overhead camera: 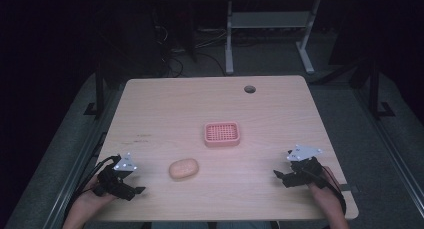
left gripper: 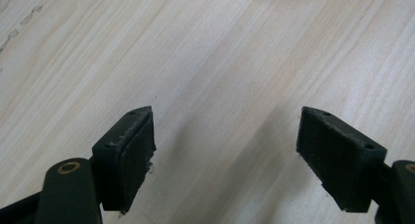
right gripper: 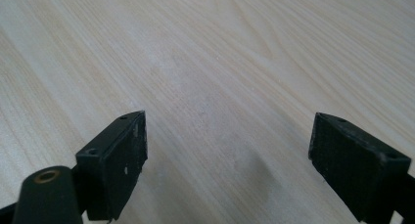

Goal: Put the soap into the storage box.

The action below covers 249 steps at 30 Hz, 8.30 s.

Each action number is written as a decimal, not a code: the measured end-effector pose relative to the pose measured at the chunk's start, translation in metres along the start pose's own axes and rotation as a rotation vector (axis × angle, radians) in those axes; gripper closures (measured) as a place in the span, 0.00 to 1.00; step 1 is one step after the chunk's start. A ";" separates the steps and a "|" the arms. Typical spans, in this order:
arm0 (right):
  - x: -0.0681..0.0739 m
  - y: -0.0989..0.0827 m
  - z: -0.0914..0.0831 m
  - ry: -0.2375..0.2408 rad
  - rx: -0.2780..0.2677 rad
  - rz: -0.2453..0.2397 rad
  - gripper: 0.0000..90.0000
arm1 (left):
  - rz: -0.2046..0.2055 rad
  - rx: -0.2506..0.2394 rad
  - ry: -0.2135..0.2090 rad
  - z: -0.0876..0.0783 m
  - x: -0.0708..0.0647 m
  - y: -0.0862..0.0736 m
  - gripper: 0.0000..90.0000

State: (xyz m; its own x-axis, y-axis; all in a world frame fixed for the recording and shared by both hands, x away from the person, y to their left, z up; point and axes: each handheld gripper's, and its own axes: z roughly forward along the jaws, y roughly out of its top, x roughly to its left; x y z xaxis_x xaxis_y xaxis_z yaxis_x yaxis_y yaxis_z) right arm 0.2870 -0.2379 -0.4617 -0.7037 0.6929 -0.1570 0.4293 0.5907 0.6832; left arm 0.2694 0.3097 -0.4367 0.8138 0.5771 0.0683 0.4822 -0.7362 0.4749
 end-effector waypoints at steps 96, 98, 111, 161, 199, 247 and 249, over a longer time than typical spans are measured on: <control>0.003 0.000 -0.003 0.011 -0.010 -0.003 0.15 | 0.199 0.057 -0.105 0.038 -0.026 0.108 0.24; 0.003 0.000 -0.003 0.011 -0.011 -0.002 0.15 | 0.199 0.060 -0.109 0.040 -0.027 0.111 0.24; 0.003 0.001 -0.003 0.013 -0.012 0.000 0.15 | 0.223 0.083 -0.126 0.049 -0.031 0.125 0.24; 0.002 0.000 -0.003 0.017 -0.016 0.002 0.15 | 0.225 0.189 -0.179 0.076 -0.026 0.136 0.36; 0.003 0.003 0.000 0.026 -0.020 0.006 0.15 | 0.224 0.145 -0.197 0.066 -0.014 0.166 0.36; 0.000 0.001 -0.001 0.031 -0.037 0.019 0.15 | 0.239 0.141 -0.192 0.064 0.004 0.217 0.36; 0.000 0.001 -0.001 0.031 -0.038 0.019 0.15 | 0.244 0.142 -0.191 0.064 0.005 0.219 0.36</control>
State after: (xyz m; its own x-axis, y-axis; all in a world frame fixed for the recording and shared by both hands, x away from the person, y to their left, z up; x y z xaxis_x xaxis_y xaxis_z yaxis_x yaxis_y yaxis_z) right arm 0.2870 -0.2373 -0.4601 -0.7129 0.6906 -0.1220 0.4216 0.5610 0.7124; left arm 0.3997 0.1286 -0.3890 0.9502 0.3116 -0.0069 0.2956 -0.8939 0.3369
